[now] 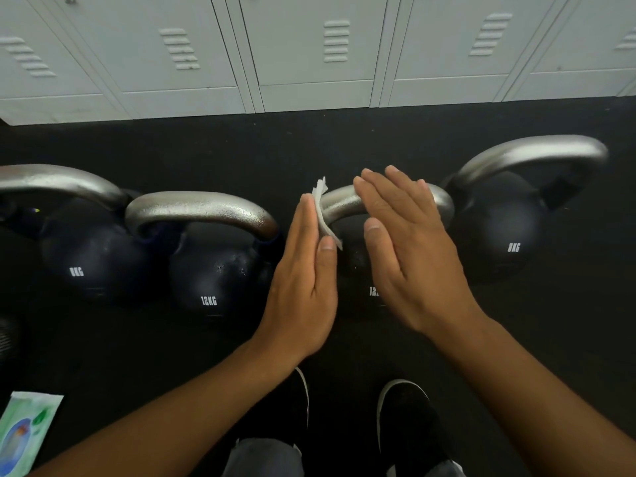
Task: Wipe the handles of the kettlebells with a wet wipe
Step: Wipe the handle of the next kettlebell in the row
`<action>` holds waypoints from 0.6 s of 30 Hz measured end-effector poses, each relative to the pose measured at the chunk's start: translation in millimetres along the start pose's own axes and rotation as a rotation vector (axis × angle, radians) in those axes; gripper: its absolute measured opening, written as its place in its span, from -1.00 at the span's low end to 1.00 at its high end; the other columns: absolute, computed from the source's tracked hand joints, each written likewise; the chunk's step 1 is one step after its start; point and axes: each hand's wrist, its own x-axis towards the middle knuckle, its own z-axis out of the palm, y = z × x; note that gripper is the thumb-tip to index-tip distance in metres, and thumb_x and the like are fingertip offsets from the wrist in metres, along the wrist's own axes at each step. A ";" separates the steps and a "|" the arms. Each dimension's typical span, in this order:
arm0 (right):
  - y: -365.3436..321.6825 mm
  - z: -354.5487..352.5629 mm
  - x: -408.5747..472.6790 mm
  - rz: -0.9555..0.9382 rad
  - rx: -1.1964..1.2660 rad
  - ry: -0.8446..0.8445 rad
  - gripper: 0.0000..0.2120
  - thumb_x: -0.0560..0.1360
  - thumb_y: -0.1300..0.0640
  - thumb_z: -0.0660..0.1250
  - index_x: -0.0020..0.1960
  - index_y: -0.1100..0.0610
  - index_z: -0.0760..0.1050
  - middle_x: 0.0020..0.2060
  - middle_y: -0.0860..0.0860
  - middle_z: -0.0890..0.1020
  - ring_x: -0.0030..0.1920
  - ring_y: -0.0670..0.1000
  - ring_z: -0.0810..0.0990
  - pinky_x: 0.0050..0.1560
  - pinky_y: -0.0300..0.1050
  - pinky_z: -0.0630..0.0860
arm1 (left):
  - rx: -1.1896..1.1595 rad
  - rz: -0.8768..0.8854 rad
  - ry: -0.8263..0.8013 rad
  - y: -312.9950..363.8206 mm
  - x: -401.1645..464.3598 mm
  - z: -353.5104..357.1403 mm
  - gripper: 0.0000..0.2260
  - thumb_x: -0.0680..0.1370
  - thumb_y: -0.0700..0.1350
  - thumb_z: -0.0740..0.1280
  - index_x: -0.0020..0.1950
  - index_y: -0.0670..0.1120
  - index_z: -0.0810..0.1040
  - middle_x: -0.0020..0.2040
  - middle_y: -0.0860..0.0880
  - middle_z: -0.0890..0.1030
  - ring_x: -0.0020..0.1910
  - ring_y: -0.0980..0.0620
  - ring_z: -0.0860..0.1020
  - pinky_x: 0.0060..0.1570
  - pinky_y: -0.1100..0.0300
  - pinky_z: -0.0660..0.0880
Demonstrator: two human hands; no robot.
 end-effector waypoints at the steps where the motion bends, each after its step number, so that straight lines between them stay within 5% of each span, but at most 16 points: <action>1: 0.1 0.2 -0.1 -0.001 0.001 0.002 -0.45 0.68 -0.02 -0.04 0.60 0.11 0.34 0.59 -0.02 0.37 0.66 -0.04 0.15 0.67 -0.08 -0.09 | 0.001 0.020 -0.004 1.2 -2.4 0.3 -0.44 0.72 0.03 -0.01 0.70 -0.04 -0.06 0.70 0.11 -0.04 0.62 0.33 -0.07 0.54 0.42 -0.05; 5: -0.5 1.3 -0.5 0.003 0.005 0.009 -0.45 0.67 -0.01 -0.03 0.59 0.13 0.36 0.59 -0.02 0.37 0.66 -0.02 0.16 0.68 -0.04 -0.08 | 0.037 0.084 -0.021 7.4 2.2 0.3 -0.47 0.74 0.00 -0.02 0.70 -0.08 -0.03 0.70 0.08 -0.03 0.65 0.25 -0.07 0.60 0.30 -0.05; 10: -0.9 0.6 -0.8 0.008 0.010 0.005 -0.45 0.67 -0.02 -0.02 0.60 0.11 0.35 0.59 -0.04 0.37 0.65 -0.05 0.15 0.67 -0.09 -0.09 | -0.041 -0.018 0.052 4.9 19.0 -5.4 -0.53 0.76 -0.01 0.01 0.67 -0.05 0.15 0.65 0.07 0.23 0.57 0.33 0.16 0.45 0.52 0.09; 18: 0.3 0.9 -1.1 0.001 0.006 0.005 -0.44 0.67 -0.02 -0.03 0.60 0.13 0.34 0.59 -0.01 0.37 0.66 -0.02 0.16 0.67 -0.04 -0.07 | 0.011 0.091 -0.003 8.4 -11.1 5.3 -0.47 0.73 -0.03 -0.01 0.69 -0.08 -0.06 0.70 0.08 -0.09 0.64 0.25 -0.11 0.56 0.39 -0.07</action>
